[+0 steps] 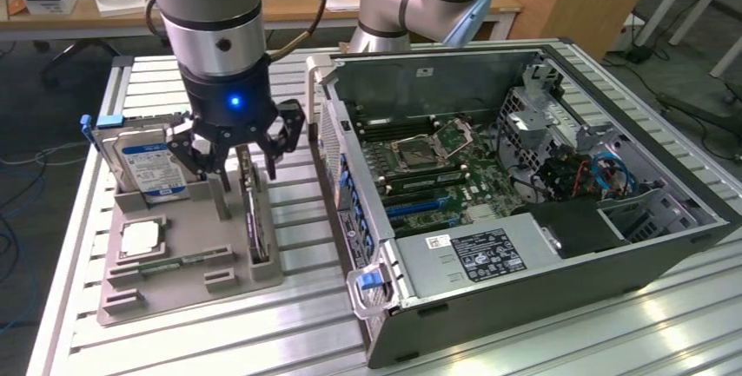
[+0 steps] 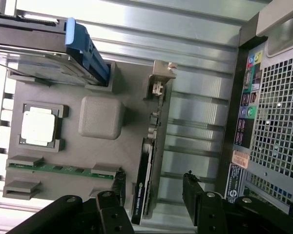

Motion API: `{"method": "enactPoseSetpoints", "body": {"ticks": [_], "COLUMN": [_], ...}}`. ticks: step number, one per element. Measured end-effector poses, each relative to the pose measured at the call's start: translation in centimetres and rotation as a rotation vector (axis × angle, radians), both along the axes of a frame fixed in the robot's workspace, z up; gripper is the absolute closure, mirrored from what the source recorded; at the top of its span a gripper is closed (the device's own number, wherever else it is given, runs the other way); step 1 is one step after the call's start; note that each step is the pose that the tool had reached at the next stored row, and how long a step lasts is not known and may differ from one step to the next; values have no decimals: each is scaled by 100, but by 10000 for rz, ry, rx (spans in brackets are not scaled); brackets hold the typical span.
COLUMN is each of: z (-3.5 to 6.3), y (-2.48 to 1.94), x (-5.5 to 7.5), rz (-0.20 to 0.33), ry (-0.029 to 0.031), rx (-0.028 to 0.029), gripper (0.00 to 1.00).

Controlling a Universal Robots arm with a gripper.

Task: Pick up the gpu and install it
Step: 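Pick up the gpu and move the gpu toward the slot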

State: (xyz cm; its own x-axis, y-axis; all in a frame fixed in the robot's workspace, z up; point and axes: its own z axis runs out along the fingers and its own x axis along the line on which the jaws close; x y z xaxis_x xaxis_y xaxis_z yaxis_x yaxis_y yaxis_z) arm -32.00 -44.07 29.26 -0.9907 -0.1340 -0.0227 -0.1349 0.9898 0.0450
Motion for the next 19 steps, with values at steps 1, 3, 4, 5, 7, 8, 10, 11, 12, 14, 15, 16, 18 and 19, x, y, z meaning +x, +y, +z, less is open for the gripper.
{"method": "enactPoseSetpoints", "body": {"ticks": [1, 3, 4, 5, 7, 8, 10, 11, 12, 14, 15, 16, 18, 19], "z": [-8, -25, -33, -41, -55, -63, -78, -85, -92, -107, -113, -119, -131, -137], "y": [-1, -6, -9, -12, -17, -21, -25, -26, -26, -30, -32, -32, -37, -38], "x": [0, 0, 0, 0, 0, 0, 0, 0, 0, 0, 0, 0, 0, 0], "rz": [-1, 0, 0, 0, 1, 1, 0, 1, 1, 6, 7, 7, 9, 9], "ry": [1, 0, 1, 1, 1, 1, -1, -1, 0, 0, 0, 0, 1, 0], "rx": [0, 0, 0, -1, 0, 0, 1, 1, 1, 0, 0, 0, 0, 0], "gripper": [41, 41, 41, 41, 41, 41, 41, 41, 41, 41, 41, 41, 41, 41]}}
